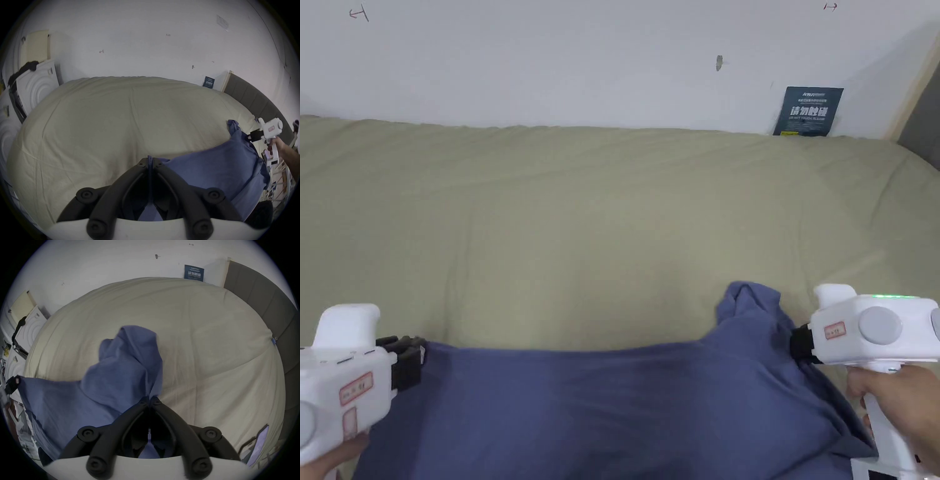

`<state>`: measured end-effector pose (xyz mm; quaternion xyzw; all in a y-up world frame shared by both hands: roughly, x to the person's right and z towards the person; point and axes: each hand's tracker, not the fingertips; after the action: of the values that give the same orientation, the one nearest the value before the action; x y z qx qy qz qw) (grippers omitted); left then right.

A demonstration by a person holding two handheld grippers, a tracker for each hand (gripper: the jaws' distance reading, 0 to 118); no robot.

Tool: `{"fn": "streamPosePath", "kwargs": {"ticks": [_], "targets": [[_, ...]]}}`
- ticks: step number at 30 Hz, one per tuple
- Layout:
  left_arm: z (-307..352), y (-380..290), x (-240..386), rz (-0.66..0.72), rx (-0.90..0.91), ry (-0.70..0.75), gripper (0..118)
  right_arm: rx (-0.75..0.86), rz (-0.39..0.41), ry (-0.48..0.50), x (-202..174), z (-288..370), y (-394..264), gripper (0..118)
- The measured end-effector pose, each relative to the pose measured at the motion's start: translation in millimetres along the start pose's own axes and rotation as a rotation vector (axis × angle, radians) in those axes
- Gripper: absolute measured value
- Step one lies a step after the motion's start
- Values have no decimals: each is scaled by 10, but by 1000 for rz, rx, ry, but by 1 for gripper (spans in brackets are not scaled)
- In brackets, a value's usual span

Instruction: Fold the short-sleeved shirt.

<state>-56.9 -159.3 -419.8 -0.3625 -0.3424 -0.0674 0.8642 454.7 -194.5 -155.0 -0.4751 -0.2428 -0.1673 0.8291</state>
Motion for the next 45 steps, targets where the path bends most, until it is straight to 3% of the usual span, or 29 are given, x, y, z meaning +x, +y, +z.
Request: {"fn": "streamPosePath", "kwargs": {"ticks": [1, 5, 8, 12, 15, 18, 23, 24, 25, 26, 27, 28, 30, 31, 33, 36, 37, 38, 39, 40, 41, 45], "targets": [[23, 3, -28, -2, -2, 7, 0, 55, 7, -28, 16, 160, 5, 2], [561, -24, -44, -10, 58, -4, 0, 184, -5, 49, 112, 981, -86, 2], [1168, -151, -16, -24, 132, -15, 0, 280, 37, 72, 63, 1767, -456, 2], [1819, -623, 27, -36, 135, -46, 0, 304, 36, 94, 15, 2332, -1243, 2], [2020, -1142, 76, -75, 49, -61, 0, 283, 46, 58, -40, 2380, -1913, 2], [1921, -1649, 63, -93, -81, -49, 0, 205, 9, 12, -17, 2151, -2477, 2], [1556, -2050, 4, -81, -179, 4, 0, 132, -41, -62, -9, 1741, -2872, 2], [1523, -2058, -16, -71, -172, 12, 5, 149, -46, -56, -12, 1760, -2883, 3], [1517, -2045, -34, -57, -159, 14, 35, 167, -57, -51, -18, 1791, -2878, 14], [1564, -2017, -21, -39, -129, 29, 78, 187, -70, -37, 69, 1754, -2895, 40], [1626, -1973, -7, -46, -85, 35, 107, 199, -71, -46, 56, 1848, -2880, 74], [1716, -1944, 6, -48, -59, 26, 112, 218, -74, -52, 31, 1942, -2873, 91], [2055, -1878, 110, -53, 78, 8, 111, 318, -57, -24, -87, 2261, -2887, 98], [2167, -1872, 141, -65, 102, 18, 111, 363, -48, -9, -157, 2403, -2907, 107], [2447, -1919, 215, -80, 180, 44, 111, 398, -17, 25, -369, 2657, -2964, 107], [2632, -2005, 178, -13, 224, 47, 110, 458, 3, -2, -680, 2894, -3105, 105], [2684, -2037, 189, 7, 232, 48, 101, 471, 1, 13, -766, 2945, -3148, 91], [2692, -2057, 166, 5, 234, 56, 84, 494, 7, 11, -927, 3004, -3186, 61], [2679, -2068, 139, 7, 248, 82, 54, 525, 22, -11, -1026, 3027, -3216, 23], [2636, -2065, 97, 5, 223, 114, 10, 541, 46, -59, -1104, 3026, -3234, 3], [2597, -2078, 73, 4, 196, 150, 2, 566, 81, -70, -1154, 3030, -3255, 3], [2494, -1993, -200, 107, 142, 42, 0, 556, 93, -19, -1296, 3061, -3215, 3]]}}
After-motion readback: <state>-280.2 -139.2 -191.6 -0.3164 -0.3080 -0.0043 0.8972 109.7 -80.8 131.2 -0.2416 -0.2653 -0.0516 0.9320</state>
